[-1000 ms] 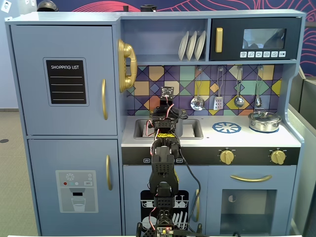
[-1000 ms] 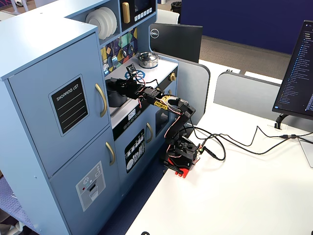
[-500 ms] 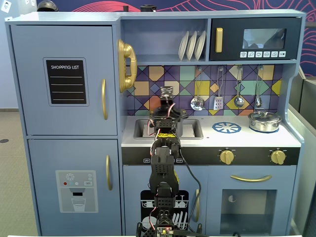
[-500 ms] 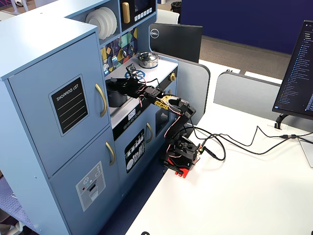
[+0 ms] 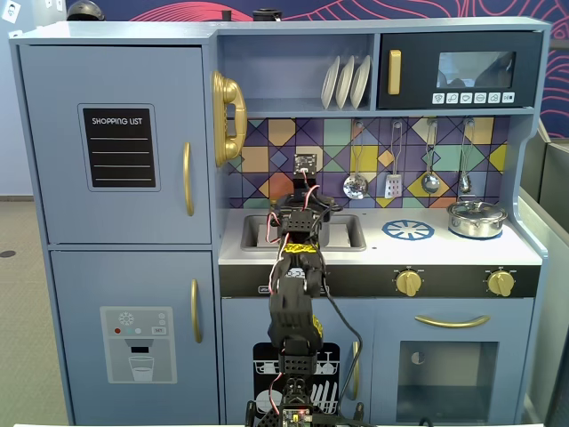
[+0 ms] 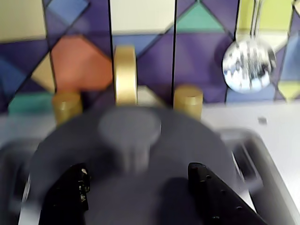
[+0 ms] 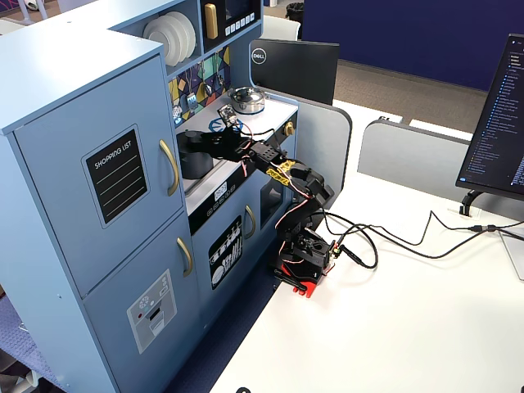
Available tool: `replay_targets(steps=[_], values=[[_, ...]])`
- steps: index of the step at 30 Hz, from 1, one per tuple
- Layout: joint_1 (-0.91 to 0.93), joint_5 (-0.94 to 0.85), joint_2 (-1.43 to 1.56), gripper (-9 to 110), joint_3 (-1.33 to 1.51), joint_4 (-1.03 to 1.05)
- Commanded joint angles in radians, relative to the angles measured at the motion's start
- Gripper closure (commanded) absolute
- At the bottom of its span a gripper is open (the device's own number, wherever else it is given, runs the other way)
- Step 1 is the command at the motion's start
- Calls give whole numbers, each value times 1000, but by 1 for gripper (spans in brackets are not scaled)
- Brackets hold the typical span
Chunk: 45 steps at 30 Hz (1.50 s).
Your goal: Pick up the lid from the counter and put it on the gray recipient
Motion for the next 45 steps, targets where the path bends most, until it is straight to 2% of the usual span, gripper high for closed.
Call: replay_targets(steps=[1,8,11,14,18,22,26,33,39,45], values=[[-17,20,167,83,-66,155],[-40,34,480,84,-55,746],[-63,49,584,91,64,879],[-43,77,657,101,295,854],[-2,-41,727,101,672,666],[0,41,781,101,914,543],[-23,72,907,101,1009,739],[-78,115,917,101,1063,1054],[-75,129,917,99,1063,1180],[-63,129,917,97,1063,1178]])
